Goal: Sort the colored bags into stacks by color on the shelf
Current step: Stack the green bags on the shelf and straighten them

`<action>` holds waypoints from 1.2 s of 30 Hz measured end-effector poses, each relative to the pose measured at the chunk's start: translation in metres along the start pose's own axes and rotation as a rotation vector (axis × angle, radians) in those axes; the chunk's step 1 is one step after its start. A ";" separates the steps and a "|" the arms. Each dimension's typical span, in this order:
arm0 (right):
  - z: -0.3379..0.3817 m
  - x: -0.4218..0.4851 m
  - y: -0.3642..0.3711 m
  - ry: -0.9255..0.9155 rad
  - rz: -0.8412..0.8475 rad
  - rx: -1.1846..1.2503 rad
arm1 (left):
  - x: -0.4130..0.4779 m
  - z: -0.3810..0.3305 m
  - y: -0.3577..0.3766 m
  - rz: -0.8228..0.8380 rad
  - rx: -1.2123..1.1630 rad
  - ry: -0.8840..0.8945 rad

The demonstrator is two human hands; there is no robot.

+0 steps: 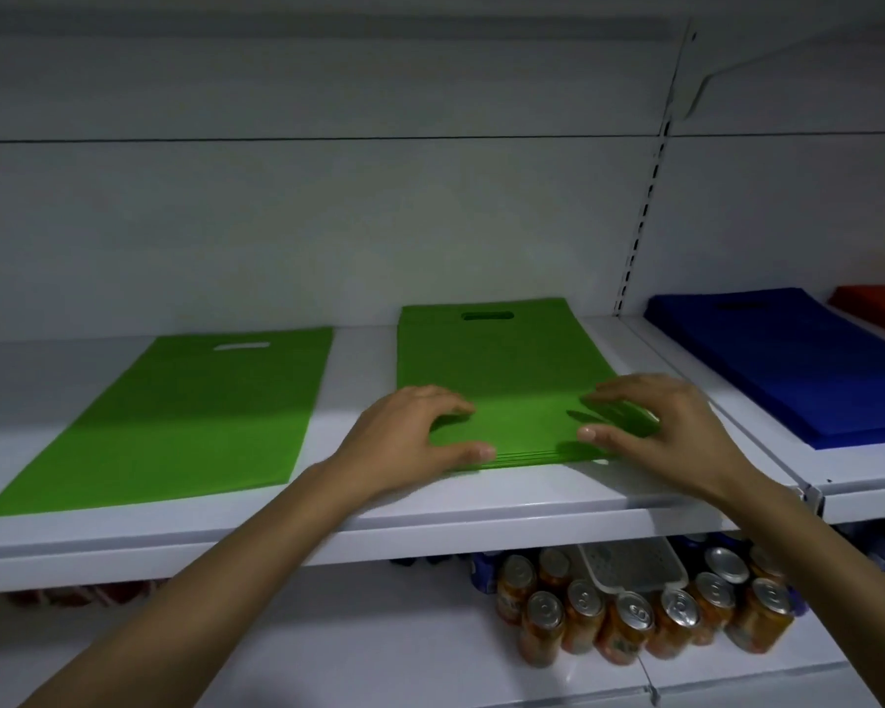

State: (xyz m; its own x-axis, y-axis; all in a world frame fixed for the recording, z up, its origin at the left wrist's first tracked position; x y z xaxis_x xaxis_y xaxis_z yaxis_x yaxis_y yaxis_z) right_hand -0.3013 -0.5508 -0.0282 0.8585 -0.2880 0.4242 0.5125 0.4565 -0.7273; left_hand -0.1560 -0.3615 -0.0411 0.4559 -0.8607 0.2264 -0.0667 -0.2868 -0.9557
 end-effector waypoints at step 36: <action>0.163 0.145 0.249 0.626 0.106 0.039 | -0.123 0.351 -0.085 -0.129 -0.436 -0.898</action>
State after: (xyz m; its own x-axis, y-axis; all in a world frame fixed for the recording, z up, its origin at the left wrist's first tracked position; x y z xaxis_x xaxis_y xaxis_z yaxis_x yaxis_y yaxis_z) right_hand -0.0463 -0.3421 -0.0598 0.7392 -0.6714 -0.0534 0.4354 0.5368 -0.7226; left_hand 0.1051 -0.0835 -0.0535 0.9708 -0.2279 -0.0745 -0.2068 -0.6387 -0.7411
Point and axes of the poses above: each hand's wrist, its own x-axis towards the middle knuckle, its own y-axis out of the palm, z = x × y, the point moved 7 cm from there along x, towards the middle knuckle, and after that the axes turned 10 degrees about x, right-handed, at the moved point
